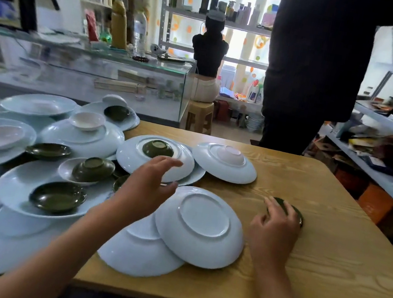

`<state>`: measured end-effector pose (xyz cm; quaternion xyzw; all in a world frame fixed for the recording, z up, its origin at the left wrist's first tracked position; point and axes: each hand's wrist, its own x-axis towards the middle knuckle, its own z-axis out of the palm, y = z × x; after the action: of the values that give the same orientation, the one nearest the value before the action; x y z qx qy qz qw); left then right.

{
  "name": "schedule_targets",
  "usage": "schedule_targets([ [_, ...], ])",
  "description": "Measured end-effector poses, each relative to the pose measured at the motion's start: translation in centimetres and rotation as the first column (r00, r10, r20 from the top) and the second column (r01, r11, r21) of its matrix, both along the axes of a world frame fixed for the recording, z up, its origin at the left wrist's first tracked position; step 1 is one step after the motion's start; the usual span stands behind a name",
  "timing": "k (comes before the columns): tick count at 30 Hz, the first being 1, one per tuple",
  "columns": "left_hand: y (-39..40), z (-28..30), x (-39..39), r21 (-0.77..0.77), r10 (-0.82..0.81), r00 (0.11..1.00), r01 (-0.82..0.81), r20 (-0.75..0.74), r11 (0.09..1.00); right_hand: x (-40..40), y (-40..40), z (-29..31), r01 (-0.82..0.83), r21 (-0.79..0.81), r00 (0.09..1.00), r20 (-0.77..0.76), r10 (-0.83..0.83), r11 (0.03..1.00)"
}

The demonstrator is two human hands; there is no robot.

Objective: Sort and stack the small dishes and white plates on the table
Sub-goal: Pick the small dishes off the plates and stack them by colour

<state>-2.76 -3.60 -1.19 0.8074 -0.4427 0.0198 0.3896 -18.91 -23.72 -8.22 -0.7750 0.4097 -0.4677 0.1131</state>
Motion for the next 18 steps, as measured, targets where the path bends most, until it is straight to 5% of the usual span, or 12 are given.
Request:
schedule_targets([
  [7, 2.7, -1.8, 1.4, 0.200, 0.198, 0.975, -0.215, 0.100, 0.956, 1.8, 3.6, -0.5, -0.306, -0.158, 0.950, -0.119, 0.289, 0.939],
  [12, 3.1, -2.6, 1.2, 0.267, 0.224, 0.958, -0.266, 0.179, 0.926, 0.5, 3.1, -0.9, -0.279, -0.013, 0.957, -0.092, 0.276, 0.960],
  [18, 3.5, -2.8, 0.6, 0.153, 0.285, 0.909, -0.342, 0.304, 0.927, 0.1, 3.5, -0.4, -0.280, 0.057, 0.960, -0.011, 0.281, 0.958],
])
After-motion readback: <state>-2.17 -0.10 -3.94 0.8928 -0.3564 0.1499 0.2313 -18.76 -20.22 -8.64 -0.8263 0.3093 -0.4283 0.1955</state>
